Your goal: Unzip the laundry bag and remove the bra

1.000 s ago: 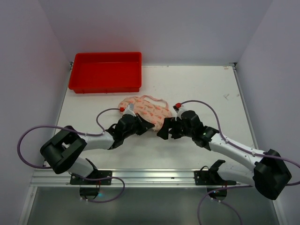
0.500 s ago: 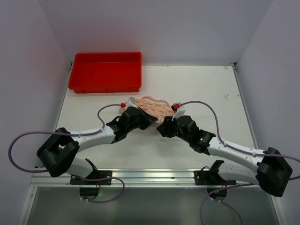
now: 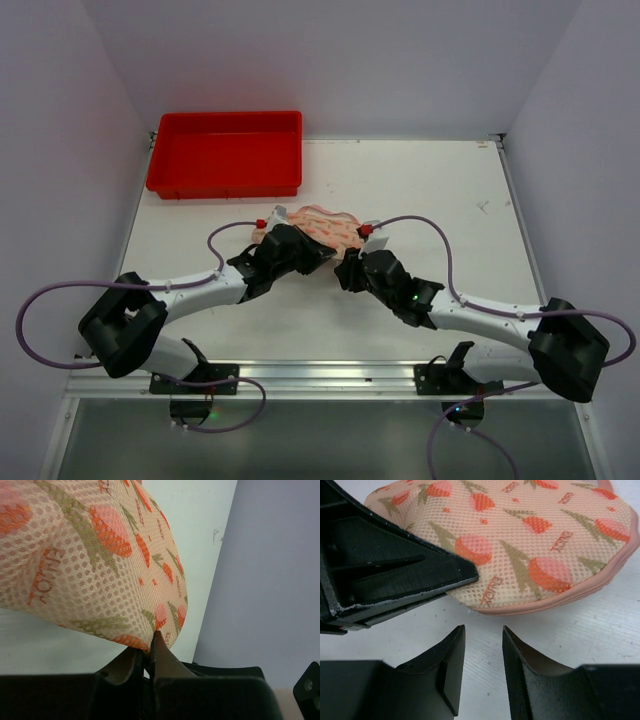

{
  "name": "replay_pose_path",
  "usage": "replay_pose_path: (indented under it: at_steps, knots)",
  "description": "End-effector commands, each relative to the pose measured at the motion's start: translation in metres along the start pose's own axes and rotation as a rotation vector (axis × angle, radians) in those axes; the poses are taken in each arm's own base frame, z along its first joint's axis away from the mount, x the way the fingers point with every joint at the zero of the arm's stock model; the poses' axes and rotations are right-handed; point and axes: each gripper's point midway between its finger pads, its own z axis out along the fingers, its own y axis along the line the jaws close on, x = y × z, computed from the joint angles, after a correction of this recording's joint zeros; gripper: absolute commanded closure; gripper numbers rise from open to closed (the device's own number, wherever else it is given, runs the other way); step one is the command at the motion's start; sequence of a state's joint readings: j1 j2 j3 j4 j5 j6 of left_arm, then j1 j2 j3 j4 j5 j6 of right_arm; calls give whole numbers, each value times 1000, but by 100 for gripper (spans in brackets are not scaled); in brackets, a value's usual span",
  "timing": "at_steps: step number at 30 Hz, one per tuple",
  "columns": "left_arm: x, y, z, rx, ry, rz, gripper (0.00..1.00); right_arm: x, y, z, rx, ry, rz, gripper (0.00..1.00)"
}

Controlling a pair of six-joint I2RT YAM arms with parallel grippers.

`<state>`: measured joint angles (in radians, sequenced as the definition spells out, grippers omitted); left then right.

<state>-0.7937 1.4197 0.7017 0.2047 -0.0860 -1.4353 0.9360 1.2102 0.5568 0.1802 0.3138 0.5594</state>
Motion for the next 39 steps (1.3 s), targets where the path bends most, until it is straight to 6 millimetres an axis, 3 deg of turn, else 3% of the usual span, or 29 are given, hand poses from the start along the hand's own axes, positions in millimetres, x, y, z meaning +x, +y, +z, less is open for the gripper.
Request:
replay_pose_path:
  at_steps: [1, 15, 19, 24, 28, 31, 35, 39]
  knots:
    - [-12, -40, -8, 92, -49, -34, 100, -38, 8, 5, 21, -133, 21, 62]
    - [-11, -43, -8, 105, -40, -49, 100, -41, 22, 16, 21, -153, -7, 62]
    - [-10, -45, -9, 112, -33, -52, 100, -40, 17, 21, 63, -157, -2, 64]
    - [-8, -46, -11, 118, -25, -52, 100, -41, 12, 23, 94, -167, 7, 79]
    - [-7, -42, -11, 113, -20, -42, 100, -41, 8, 24, 122, -160, 4, 100]
    - [-6, -35, -12, 99, -18, -22, 100, -39, 6, 19, 131, -143, -2, 100]
    - [-10, -24, -16, 71, -39, 37, 100, -39, -2, -3, 132, -102, -42, 100]
    - [-9, -9, -20, 33, -30, 153, 100, -24, -23, -25, 174, -30, -75, 100]
